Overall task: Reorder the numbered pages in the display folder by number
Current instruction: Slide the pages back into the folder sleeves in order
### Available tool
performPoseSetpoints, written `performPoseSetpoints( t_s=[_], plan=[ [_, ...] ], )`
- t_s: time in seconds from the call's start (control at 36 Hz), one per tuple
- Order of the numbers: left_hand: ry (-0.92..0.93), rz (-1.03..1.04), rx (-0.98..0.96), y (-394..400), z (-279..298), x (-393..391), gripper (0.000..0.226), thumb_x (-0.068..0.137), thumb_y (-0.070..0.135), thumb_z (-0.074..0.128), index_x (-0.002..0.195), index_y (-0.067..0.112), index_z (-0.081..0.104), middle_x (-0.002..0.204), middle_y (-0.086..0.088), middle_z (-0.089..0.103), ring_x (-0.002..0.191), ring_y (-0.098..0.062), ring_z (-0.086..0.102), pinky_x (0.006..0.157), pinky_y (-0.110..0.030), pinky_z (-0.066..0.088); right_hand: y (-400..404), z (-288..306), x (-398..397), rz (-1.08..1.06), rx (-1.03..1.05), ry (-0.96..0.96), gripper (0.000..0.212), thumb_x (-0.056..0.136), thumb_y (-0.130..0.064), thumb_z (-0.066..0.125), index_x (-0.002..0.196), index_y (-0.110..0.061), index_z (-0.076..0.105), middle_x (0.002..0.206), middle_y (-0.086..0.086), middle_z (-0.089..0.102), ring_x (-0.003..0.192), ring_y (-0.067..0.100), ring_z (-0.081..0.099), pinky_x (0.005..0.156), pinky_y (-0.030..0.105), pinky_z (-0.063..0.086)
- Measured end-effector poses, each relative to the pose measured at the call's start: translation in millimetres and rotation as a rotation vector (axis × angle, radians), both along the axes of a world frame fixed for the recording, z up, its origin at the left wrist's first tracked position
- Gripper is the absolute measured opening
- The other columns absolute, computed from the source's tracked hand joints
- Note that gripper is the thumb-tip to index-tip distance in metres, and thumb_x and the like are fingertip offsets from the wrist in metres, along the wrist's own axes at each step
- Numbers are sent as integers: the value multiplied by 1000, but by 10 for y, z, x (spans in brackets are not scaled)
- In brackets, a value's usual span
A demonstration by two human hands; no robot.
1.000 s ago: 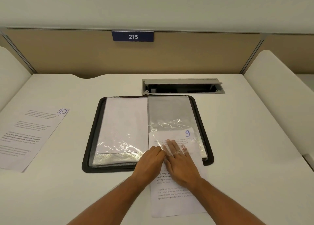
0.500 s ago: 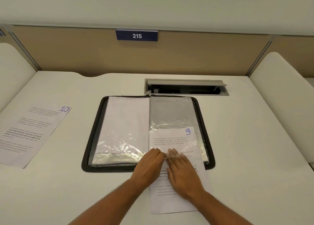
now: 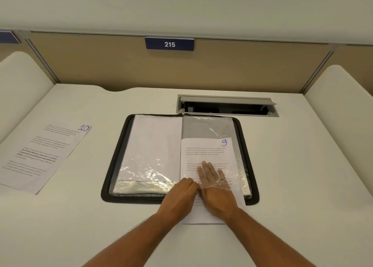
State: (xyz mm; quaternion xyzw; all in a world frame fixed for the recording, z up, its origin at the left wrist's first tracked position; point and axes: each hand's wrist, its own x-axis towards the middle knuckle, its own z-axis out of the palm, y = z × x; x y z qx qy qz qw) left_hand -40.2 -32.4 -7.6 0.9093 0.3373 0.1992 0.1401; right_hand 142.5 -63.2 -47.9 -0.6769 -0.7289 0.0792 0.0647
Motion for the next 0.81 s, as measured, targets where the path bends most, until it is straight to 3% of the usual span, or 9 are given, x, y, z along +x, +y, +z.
performPoseSetpoints(
  t_s=[0.22, 0.36, 0.56, 0.69, 0.81],
  plan=[
    [2, 23, -25, -5, -11, 16, 18, 86, 8, 73, 97, 18, 63, 91, 2, 61, 79, -16, 56, 68, -27, 52, -349, 172, -99, -70, 96, 76, 61, 110, -46, 17, 156, -13, 41, 162, 5, 37, 150, 22, 34, 126, 40, 20],
    [-29, 29, -39, -34, 7, 28, 23, 84, 12, 79, 100, 19, 64, 94, 2, 64, 80, -14, 59, 69, -23, 52, -694, 132, -183, -69, 159, 47, 54, 108, -38, 30, 143, -7, 57, 151, 10, 53, 140, 25, 50, 116, 42, 31],
    [-2, 11, -21, -15, -45, 11, 18, 87, 8, 72, 98, 19, 63, 93, 2, 61, 82, -15, 55, 70, -27, 54, -547, 126, -173, -74, 137, 53, 56, 107, -39, 34, 150, -7, 49, 157, 9, 46, 145, 24, 44, 119, 40, 25],
    [-6, 20, -16, -8, -55, 15, 14, 90, 7, 68, 96, 19, 62, 92, 3, 59, 82, -15, 54, 73, -27, 53, -292, 135, -122, -89, 103, 68, 61, 110, -42, 16, 156, -9, 39, 162, 8, 37, 150, 24, 34, 118, 42, 21],
    [11, 21, -20, -1, -45, 23, 16, 89, 4, 65, 97, 18, 62, 93, 3, 59, 83, -15, 53, 71, -27, 51, -121, 63, -69, -103, 96, 34, 63, 109, -43, 13, 158, -10, 33, 164, 9, 32, 151, 27, 32, 121, 51, 32]
  ],
)
